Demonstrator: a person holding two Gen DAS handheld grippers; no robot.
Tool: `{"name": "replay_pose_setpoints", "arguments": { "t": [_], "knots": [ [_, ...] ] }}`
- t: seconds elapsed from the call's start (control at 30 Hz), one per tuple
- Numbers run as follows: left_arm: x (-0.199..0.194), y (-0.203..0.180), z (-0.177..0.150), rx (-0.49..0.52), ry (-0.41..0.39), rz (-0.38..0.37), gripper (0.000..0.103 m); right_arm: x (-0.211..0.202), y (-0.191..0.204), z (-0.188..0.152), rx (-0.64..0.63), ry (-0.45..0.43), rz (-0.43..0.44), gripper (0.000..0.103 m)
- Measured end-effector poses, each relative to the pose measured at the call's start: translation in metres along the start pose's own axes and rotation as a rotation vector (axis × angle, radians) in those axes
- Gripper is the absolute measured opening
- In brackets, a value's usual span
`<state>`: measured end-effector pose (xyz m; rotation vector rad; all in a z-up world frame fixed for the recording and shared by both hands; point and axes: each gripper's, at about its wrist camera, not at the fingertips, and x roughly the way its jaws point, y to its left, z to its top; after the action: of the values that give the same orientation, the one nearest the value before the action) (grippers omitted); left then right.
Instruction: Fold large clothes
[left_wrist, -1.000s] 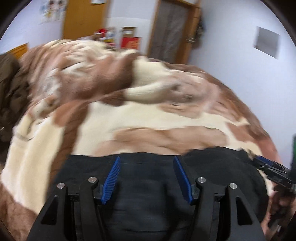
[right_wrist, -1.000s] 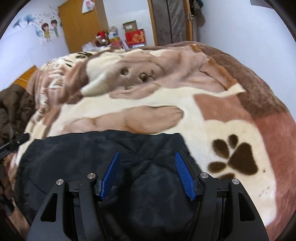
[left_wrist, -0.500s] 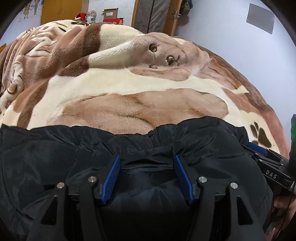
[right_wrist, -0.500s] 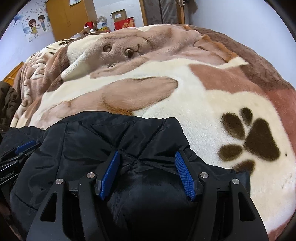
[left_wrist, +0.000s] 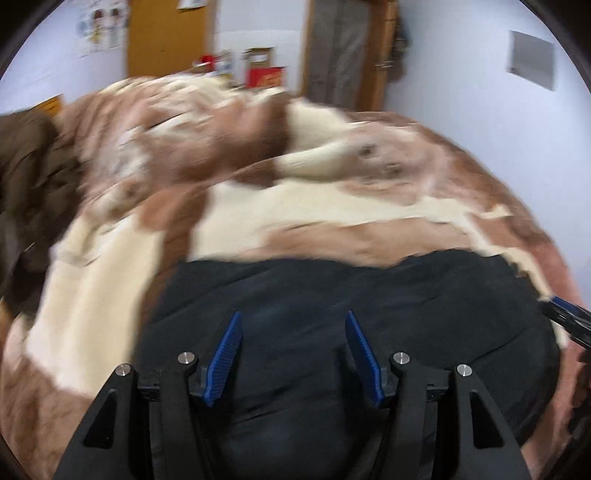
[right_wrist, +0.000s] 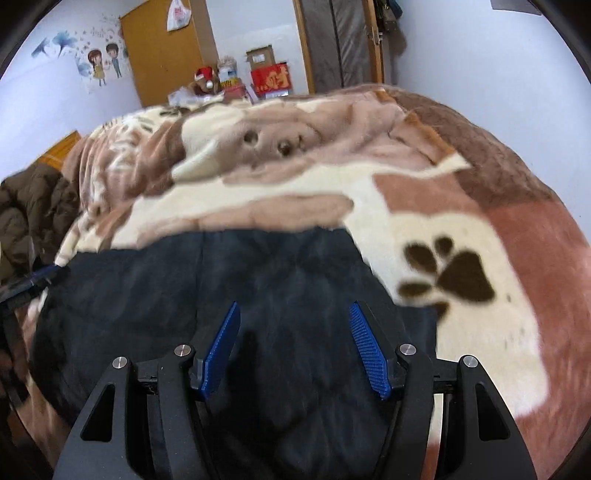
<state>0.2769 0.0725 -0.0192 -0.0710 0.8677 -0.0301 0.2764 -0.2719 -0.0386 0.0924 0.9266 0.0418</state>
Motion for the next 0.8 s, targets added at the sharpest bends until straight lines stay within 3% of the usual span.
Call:
{"name": "replay_pose_setpoints", "arguments": {
  "t": [0.03, 0.1, 0.27, 0.37, 0.47, 0.63, 0.73, 0.8],
  "knots": [
    [0.007, 0.015, -0.007, -0.030, 0.033, 0.039, 0.061, 0.012, -0.006, -0.006, 0.011, 0.034, -0.015, 0.062],
    [0.021, 0.036, -0.020, -0.088, 0.080, 0.039, 0.063, 0.029, -0.014, -0.010, 0.019, 0.048, -0.004, 0.062],
    [0.044, 0.035, -0.029, -0.101, 0.078, 0.049, 0.063, 0.052, -0.015, -0.007, 0.027, 0.071, -0.013, 0.062],
    [0.046, 0.040, -0.028, -0.133, 0.085, 0.042, 0.063, 0.051, -0.013, -0.003, 0.011, 0.105, -0.027, 0.062],
    [0.027, 0.035, -0.024, -0.106, 0.095, 0.062, 0.060, 0.024, -0.009, 0.008, 0.024, 0.112, -0.066, 0.061],
    [-0.040, 0.014, -0.034, -0.092, 0.005, -0.034, 0.058, -0.053, 0.023, -0.005, -0.020, -0.024, 0.040, 0.061],
    [-0.059, -0.019, -0.050, -0.060, -0.009, -0.114, 0.058, -0.057, 0.047, -0.022, -0.036, -0.007, 0.093, 0.061],
    [-0.054, -0.041, -0.057, -0.037, 0.015, -0.151, 0.058, -0.041, 0.063, -0.029, -0.079, 0.032, 0.084, 0.061]
  ]
}}
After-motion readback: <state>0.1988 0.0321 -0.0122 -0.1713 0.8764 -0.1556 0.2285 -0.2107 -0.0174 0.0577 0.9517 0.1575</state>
